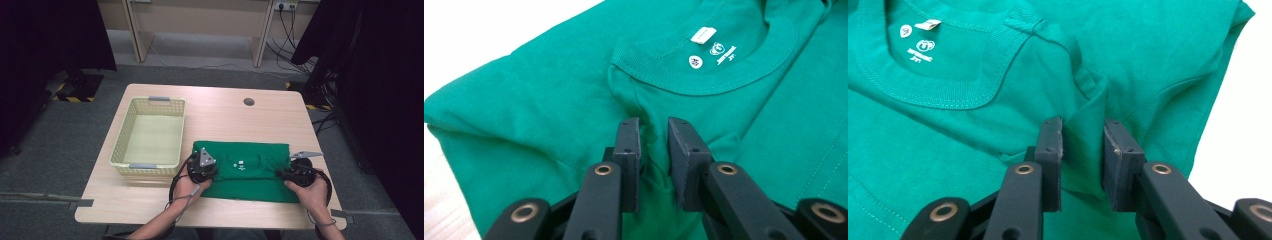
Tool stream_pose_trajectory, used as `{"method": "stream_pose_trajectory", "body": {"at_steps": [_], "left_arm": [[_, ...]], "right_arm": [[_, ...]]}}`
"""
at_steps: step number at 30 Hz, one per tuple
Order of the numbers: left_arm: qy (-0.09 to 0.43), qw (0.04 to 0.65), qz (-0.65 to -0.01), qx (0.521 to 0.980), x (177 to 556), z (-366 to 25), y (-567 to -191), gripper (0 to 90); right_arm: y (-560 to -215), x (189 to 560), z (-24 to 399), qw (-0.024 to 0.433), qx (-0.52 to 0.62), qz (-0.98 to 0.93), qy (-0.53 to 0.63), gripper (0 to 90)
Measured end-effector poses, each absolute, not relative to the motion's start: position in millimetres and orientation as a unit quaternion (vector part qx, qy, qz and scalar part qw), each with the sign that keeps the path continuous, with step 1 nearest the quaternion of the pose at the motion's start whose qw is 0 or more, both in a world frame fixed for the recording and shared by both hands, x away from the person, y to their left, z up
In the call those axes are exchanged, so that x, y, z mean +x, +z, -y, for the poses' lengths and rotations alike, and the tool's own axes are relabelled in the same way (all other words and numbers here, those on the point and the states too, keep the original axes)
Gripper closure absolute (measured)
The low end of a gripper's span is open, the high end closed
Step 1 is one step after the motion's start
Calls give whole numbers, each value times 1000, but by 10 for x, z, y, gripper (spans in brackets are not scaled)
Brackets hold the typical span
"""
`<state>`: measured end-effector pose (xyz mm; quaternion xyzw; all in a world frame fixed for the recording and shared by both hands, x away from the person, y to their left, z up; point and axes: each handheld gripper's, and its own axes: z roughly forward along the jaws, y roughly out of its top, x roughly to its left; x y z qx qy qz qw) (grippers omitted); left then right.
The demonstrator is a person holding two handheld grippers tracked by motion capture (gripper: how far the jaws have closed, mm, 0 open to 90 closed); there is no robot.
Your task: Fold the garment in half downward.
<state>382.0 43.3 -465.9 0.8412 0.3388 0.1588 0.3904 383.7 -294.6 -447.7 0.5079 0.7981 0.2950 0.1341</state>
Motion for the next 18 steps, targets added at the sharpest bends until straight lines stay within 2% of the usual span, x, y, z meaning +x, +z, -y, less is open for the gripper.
{"method": "stream_pose_trajectory", "body": {"at_steps": [9,11,18], "left_arm": [[156,390,-349,838,3986,-328,-4649,748],[156,391,-352,836,4032,-318,-4641,740],[140,416,-351,827,4072,-329,-4508,640]], "right_arm": [[-4481,4026,3016,147,515,-792,293,704],[-4469,4079,3026,147,518,-790,292,675],[-4213,4133,3077,165,512,-786,306,631]]}}
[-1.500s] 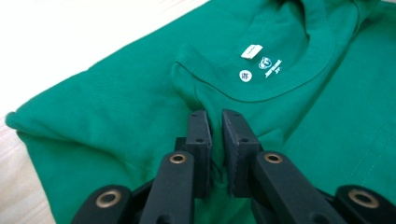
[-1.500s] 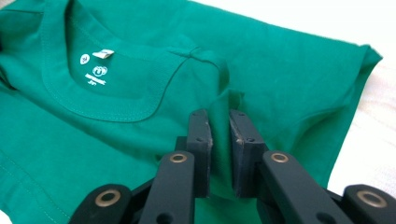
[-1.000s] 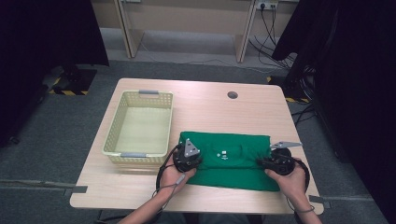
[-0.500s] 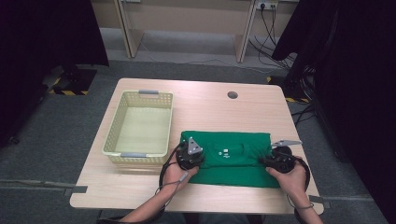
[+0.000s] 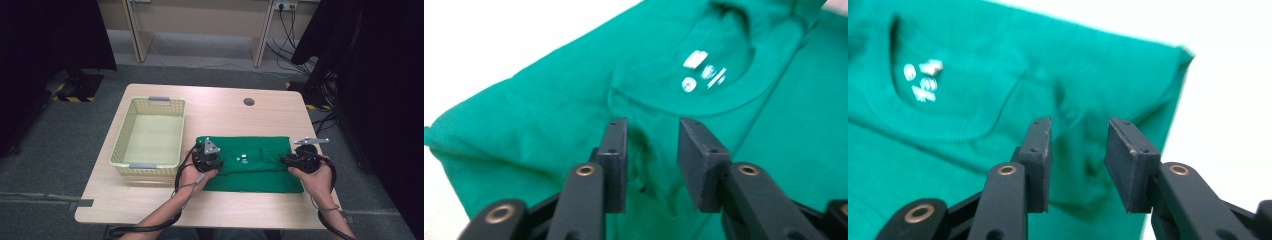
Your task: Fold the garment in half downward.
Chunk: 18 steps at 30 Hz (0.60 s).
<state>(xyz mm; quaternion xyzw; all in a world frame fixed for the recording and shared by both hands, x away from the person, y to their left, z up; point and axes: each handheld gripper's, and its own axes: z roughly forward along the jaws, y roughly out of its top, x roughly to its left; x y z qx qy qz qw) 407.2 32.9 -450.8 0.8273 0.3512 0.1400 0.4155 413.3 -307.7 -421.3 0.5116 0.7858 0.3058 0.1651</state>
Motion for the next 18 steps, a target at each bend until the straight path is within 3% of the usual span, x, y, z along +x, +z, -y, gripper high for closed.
{"method": "stream_pose_trajectory", "body": {"at_steps": [4,9,18], "left_arm": [[146,423,-346,824,4046,-292,-4411,603],[144,401,-357,831,4128,-269,-4478,609],[134,376,-367,840,4240,-212,-4558,736]], "right_arm": [[-4073,4141,3127,176,512,-778,318,630],[-4157,4153,3073,164,508,-786,310,635],[-4357,4205,3041,146,510,-794,299,775]]}}
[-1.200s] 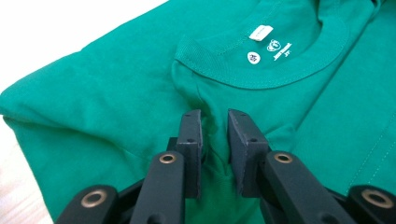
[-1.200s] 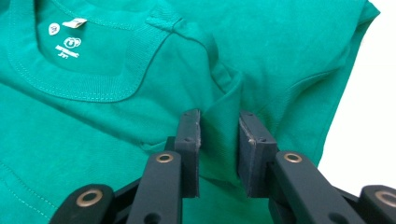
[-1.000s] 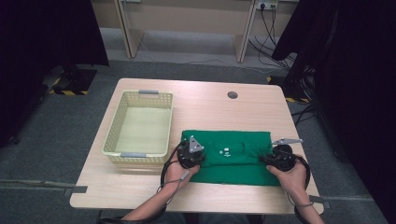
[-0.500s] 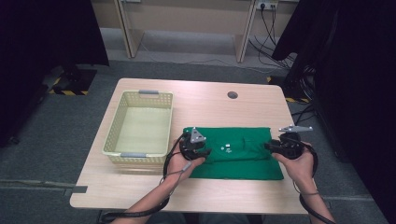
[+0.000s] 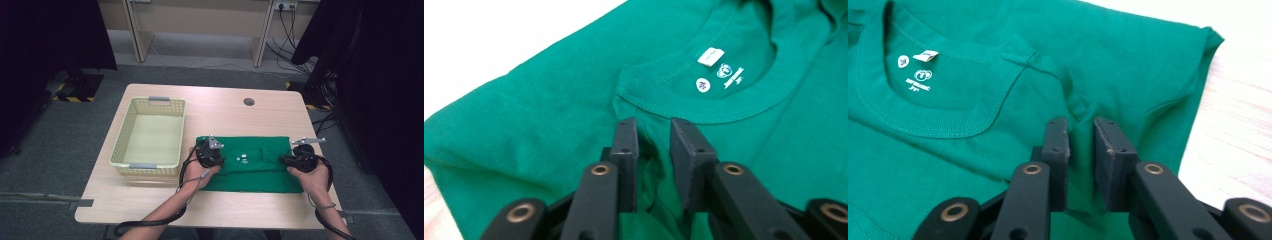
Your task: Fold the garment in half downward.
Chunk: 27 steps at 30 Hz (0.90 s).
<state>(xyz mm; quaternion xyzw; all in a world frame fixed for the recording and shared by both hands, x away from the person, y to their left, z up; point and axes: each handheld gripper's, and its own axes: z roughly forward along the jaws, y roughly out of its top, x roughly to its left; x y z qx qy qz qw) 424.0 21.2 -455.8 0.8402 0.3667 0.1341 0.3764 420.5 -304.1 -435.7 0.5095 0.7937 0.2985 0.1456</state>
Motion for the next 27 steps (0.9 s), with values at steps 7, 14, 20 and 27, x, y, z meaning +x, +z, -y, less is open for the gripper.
{"method": "stream_pose_trajectory", "body": {"at_steps": [7,14,20,27], "left_arm": [[126,372,-372,841,4287,-204,-4588,806],[127,372,-373,840,4346,-178,-4600,845],[129,372,-381,837,4429,-141,-4606,840],[134,373,-394,830,4562,-100,-4617,830]], "right_arm": [[-4407,4227,3028,144,515,-791,297,786],[-4413,4237,3046,147,522,-787,295,788],[-4431,4292,3070,150,531,-781,293,787],[-4448,4377,3093,152,539,-774,296,781]]}}
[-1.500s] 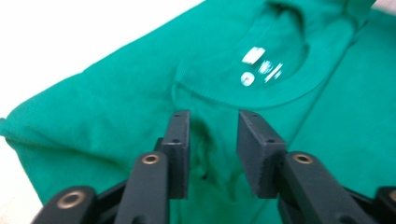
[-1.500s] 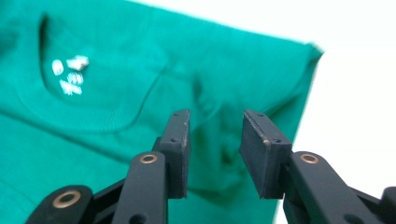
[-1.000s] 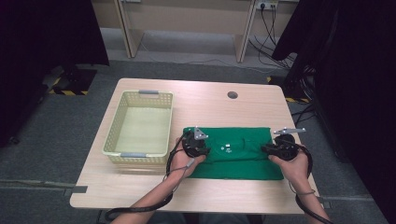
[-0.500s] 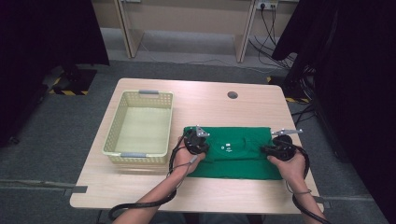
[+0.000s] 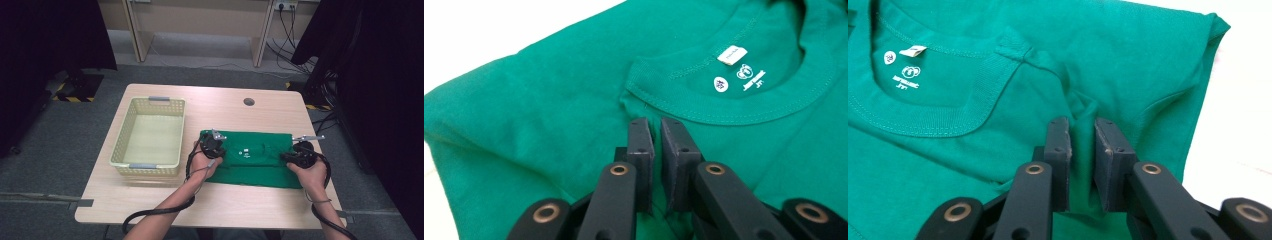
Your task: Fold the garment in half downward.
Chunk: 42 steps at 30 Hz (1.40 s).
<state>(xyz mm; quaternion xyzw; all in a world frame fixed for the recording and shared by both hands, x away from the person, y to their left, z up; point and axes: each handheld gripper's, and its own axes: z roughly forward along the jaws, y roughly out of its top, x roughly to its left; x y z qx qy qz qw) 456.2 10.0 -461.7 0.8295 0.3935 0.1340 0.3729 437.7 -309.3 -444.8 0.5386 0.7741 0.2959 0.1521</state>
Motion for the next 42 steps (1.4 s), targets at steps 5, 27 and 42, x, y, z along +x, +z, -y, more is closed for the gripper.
{"method": "stream_pose_trajectory", "body": {"at_steps": [5,27,42], "left_arm": [[143,373,-398,826,4667,-75,-4626,797],[141,378,-383,831,4939,159,-4466,597],[126,354,-390,841,5046,197,-4590,650]], "right_arm": [[-4471,4469,3116,152,544,-770,296,763],[-4199,4782,2715,176,498,-797,294,606],[-4410,4988,2582,154,495,-813,266,657]]}}
